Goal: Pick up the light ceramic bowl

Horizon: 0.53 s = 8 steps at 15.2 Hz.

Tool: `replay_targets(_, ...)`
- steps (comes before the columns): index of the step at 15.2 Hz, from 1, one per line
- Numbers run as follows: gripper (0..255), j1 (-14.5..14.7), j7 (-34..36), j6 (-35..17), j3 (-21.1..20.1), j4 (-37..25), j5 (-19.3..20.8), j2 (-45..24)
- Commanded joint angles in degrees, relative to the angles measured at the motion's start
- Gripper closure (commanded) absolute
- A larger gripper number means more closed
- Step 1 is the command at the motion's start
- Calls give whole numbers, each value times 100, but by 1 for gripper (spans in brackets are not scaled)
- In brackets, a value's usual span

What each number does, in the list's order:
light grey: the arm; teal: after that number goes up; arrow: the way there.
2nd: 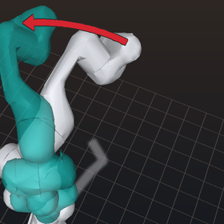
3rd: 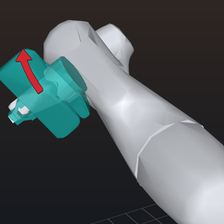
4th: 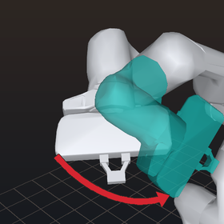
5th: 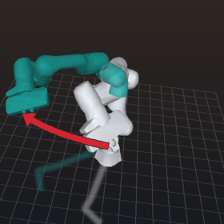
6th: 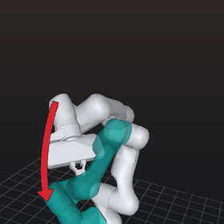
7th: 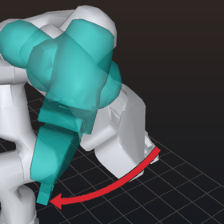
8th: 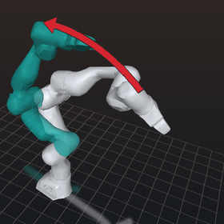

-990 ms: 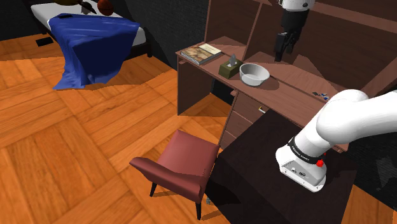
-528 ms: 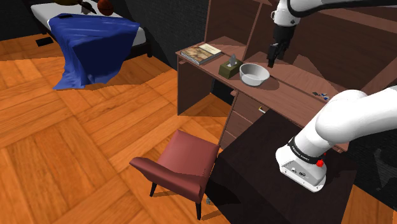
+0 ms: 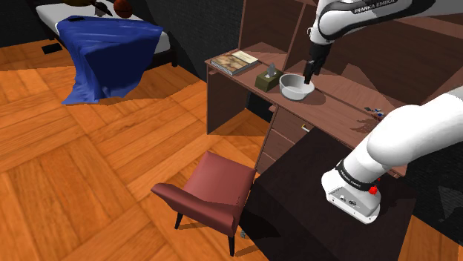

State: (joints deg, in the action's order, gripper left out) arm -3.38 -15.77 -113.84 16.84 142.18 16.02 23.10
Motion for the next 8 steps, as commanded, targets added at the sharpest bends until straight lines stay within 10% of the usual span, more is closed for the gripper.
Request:
replay_targets(1,0,-19,-193,-389,168,-87,20,-380)
replay_targets(8,0,-63,-984,-1640,654,-598,-286,-1898)
